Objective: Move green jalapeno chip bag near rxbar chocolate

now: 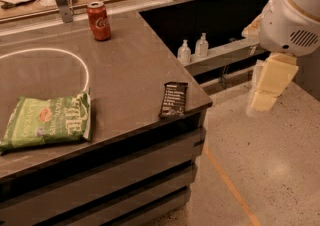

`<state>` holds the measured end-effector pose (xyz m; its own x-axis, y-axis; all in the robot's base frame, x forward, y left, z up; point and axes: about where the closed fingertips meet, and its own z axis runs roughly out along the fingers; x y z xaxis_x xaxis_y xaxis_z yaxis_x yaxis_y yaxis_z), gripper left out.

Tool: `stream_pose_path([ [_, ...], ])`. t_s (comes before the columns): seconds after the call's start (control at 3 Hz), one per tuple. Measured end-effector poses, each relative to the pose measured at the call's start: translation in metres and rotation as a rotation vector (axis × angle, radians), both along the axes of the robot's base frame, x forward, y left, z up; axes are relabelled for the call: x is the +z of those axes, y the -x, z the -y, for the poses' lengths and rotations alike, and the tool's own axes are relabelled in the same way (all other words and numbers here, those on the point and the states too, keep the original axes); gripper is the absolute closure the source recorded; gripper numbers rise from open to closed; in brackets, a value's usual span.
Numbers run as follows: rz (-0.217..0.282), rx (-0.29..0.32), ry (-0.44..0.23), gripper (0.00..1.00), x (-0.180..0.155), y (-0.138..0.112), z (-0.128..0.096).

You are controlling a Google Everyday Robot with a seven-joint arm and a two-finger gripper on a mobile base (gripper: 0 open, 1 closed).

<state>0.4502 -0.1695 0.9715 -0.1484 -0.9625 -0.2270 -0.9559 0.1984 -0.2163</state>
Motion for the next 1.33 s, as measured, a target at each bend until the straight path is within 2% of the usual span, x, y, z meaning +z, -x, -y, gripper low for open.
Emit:
stream_pose_path([
  [0.67, -0.046, 0.193, -0.046, 0.00, -0.012, -0.023, -0.105],
  [1.0, -0.094, 0.296, -0.067, 0.00, -0.026, -0.036, -0.173],
  [1.33, -0.123, 0.351, -0.079, 0.00, -0.035, -0.040, -0.214],
])
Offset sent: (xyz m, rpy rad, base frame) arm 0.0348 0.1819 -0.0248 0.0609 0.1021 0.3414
